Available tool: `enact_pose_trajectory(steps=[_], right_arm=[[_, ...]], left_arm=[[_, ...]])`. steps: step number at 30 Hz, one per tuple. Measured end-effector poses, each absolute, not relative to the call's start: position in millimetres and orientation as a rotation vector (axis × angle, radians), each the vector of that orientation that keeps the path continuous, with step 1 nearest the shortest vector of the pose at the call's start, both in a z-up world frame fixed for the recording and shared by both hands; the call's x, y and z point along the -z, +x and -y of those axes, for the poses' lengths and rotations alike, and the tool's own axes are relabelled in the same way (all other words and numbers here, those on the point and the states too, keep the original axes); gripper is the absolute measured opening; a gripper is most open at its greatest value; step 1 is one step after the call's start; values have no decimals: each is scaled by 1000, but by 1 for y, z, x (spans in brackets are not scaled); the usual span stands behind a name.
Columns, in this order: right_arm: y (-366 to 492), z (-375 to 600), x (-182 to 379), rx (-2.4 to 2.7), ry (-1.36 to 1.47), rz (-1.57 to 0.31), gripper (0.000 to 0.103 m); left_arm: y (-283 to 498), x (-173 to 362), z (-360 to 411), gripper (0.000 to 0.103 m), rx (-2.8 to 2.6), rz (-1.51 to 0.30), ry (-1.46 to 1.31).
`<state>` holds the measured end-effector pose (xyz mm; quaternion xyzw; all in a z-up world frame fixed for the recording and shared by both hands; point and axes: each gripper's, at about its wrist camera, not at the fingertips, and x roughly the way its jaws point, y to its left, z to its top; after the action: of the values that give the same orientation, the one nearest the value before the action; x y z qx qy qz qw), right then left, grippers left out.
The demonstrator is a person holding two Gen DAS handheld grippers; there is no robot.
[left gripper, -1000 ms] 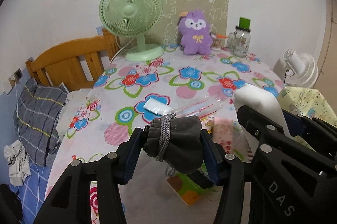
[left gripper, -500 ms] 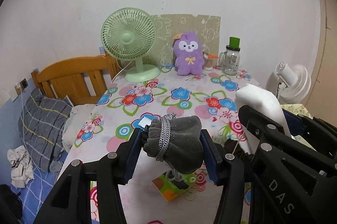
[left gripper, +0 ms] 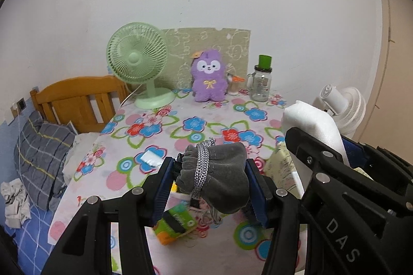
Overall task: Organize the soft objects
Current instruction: 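Carry the white pad and grey sock over the yellow fabric basket with both tools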
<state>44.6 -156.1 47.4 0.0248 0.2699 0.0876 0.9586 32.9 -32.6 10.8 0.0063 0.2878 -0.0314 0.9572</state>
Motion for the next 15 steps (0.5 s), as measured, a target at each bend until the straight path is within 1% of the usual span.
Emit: enact_pose_trajectory(steps=[15], right_arm=[[55, 225, -41, -98, 75, -552, 36]], left_arm=[[51, -2, 103, 56, 151, -589, 48]])
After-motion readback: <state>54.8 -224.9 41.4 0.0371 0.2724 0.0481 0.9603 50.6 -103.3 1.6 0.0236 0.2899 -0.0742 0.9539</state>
